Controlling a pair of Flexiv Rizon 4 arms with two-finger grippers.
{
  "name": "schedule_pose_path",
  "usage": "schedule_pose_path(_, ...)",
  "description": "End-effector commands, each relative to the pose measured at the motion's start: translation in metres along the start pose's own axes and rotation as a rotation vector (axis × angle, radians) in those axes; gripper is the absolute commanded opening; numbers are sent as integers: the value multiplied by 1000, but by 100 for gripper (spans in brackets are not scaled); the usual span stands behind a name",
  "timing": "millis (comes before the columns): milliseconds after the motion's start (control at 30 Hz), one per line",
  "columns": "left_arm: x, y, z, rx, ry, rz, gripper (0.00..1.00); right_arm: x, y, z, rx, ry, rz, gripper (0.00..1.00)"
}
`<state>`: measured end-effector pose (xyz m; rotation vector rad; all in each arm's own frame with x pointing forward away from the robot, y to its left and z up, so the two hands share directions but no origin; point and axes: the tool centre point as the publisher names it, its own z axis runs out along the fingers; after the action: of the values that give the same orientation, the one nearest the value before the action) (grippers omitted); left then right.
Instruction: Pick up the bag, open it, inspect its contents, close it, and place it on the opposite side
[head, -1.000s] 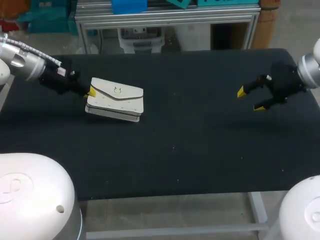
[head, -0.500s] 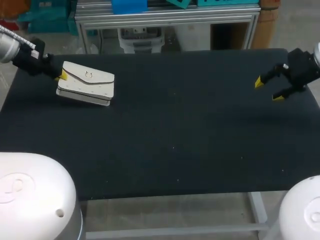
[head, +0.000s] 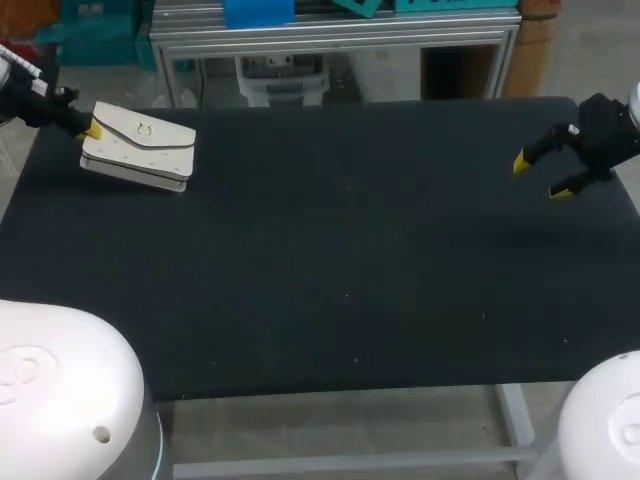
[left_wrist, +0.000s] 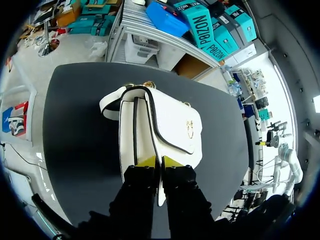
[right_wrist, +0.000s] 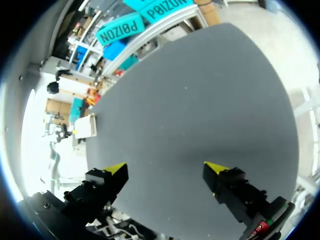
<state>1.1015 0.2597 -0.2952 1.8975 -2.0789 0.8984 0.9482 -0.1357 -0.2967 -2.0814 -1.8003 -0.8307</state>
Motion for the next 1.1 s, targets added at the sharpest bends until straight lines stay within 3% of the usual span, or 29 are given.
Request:
schedule_pose_path(33,-11,-9,-3,-85,21,-3,0,1,-2,-1,-3,-3,0,100)
schedule_pose_path(500,-11,-10,-1,-77,34,-2,0,1,-2,-1,-3,-3,0,100)
schedule_pose_path(767,-29,-22,-4,-40,37,-10,0,-1,-1,-10,10,-46,-49,100)
schedule_pose_path(1100,-49,-32,-3,-17,52,-21,0,-2,17,-27,8,-114,-87,100)
